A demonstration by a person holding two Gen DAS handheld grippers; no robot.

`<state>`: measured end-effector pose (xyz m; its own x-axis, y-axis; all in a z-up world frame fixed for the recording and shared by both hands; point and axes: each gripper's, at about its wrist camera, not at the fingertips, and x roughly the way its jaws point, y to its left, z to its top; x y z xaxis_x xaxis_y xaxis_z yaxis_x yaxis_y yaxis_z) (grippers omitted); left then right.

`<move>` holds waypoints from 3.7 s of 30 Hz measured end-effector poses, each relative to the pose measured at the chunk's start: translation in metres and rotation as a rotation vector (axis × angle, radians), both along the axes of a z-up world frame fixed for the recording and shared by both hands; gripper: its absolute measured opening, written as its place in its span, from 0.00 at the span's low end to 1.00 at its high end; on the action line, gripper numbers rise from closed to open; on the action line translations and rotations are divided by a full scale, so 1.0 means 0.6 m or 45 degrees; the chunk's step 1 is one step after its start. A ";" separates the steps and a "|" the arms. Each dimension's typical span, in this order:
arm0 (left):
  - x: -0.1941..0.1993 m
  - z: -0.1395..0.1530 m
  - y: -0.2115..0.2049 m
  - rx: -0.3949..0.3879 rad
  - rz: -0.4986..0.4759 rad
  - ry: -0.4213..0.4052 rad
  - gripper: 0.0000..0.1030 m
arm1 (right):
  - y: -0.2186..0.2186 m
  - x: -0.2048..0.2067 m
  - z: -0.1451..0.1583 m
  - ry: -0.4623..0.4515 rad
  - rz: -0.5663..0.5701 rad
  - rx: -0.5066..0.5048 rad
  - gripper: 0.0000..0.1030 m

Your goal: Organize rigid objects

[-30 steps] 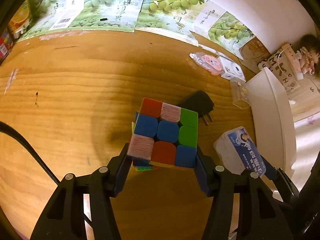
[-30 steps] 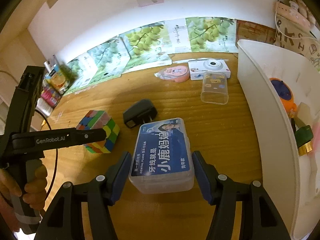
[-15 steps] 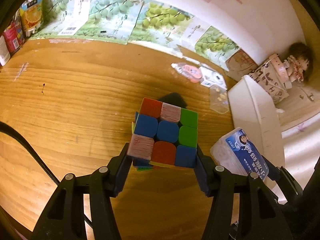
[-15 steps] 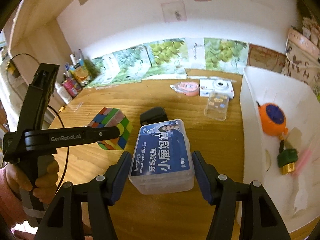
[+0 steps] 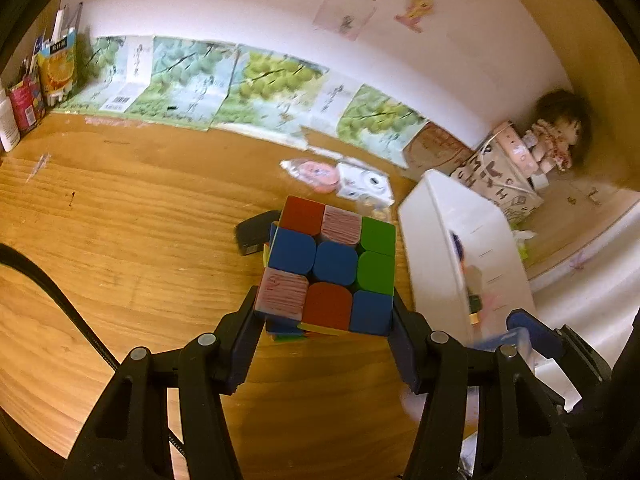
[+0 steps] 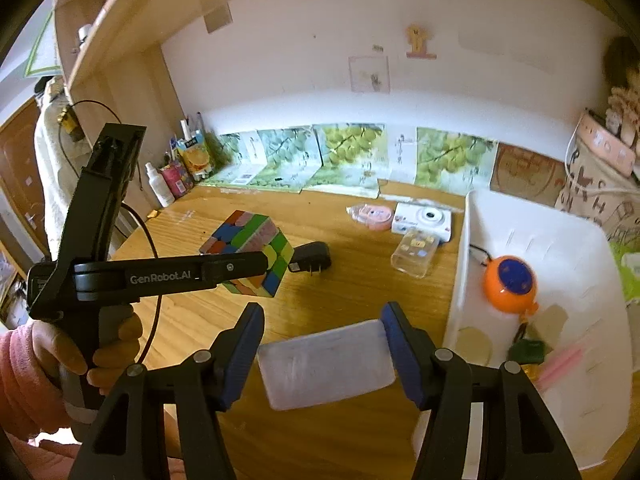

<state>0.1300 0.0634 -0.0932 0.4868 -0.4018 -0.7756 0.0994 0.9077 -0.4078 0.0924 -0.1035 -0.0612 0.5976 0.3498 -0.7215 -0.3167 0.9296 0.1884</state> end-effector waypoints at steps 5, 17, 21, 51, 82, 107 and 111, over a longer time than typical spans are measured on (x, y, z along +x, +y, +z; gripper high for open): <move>-0.012 0.018 -0.032 -0.026 0.010 -0.044 0.60 | -0.029 -0.014 0.015 -0.037 0.032 0.006 0.16; -0.031 0.057 -0.126 -0.054 -0.050 -0.164 0.60 | -0.130 -0.024 0.025 -0.053 -0.022 0.063 0.16; -0.036 0.059 -0.168 -0.042 -0.110 -0.185 0.60 | -0.171 -0.029 0.016 -0.020 -0.069 0.093 0.16; -0.062 0.025 -0.341 0.174 -0.427 -0.116 0.77 | -0.323 -0.041 -0.066 0.281 -0.355 0.214 0.35; 0.032 0.062 -0.045 0.229 -0.386 -0.196 0.77 | -0.117 -0.042 -0.058 0.339 -0.738 0.414 0.79; 0.185 -0.096 -0.043 0.446 -0.612 0.077 0.78 | -0.073 -0.075 -0.127 0.696 -1.254 0.741 0.96; 0.198 -0.124 -0.050 0.448 -0.616 0.135 0.78 | -0.067 -0.074 -0.139 0.750 -1.300 0.794 0.96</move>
<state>0.2489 0.0332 -0.1677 0.2255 -0.2691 -0.9363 0.5099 0.8515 -0.1219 0.0477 -0.1436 -0.1446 0.4441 0.2984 -0.8448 0.7407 0.4083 0.5336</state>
